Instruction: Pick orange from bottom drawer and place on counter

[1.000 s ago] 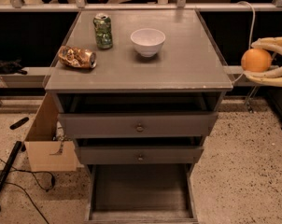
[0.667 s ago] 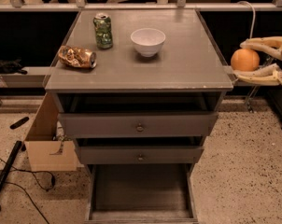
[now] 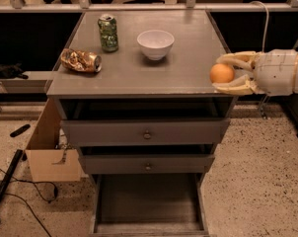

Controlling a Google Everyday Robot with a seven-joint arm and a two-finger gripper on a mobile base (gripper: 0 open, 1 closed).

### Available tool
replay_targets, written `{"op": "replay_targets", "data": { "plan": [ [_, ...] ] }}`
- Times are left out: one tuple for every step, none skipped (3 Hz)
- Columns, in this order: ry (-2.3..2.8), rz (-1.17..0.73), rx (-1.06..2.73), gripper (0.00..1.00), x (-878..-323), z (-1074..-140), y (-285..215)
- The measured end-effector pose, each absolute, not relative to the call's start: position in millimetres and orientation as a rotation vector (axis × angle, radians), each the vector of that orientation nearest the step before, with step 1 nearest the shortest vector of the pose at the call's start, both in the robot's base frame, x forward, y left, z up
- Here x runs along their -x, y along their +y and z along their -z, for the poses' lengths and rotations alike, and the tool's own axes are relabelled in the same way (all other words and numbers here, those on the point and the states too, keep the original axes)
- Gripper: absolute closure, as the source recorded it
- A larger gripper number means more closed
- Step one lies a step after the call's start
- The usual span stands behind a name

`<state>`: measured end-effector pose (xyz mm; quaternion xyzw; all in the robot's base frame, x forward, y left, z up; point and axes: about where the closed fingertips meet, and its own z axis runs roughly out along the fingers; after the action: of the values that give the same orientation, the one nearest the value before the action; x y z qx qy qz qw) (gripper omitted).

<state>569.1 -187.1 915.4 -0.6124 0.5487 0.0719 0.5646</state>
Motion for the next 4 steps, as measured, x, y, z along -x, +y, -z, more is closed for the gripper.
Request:
{"op": "replay_targets", "data": {
  "plan": [
    [1.328,-0.242,1.416,1.0,-599,-896,-180],
    [1.388,-0.343,1.35,1.0,-653,-897,-171],
    [1.41,-0.36,1.331,1.0,-687,-908,-166],
    [1.431,-0.365,1.336,1.0,-701,-903,-158]
  ]
}}
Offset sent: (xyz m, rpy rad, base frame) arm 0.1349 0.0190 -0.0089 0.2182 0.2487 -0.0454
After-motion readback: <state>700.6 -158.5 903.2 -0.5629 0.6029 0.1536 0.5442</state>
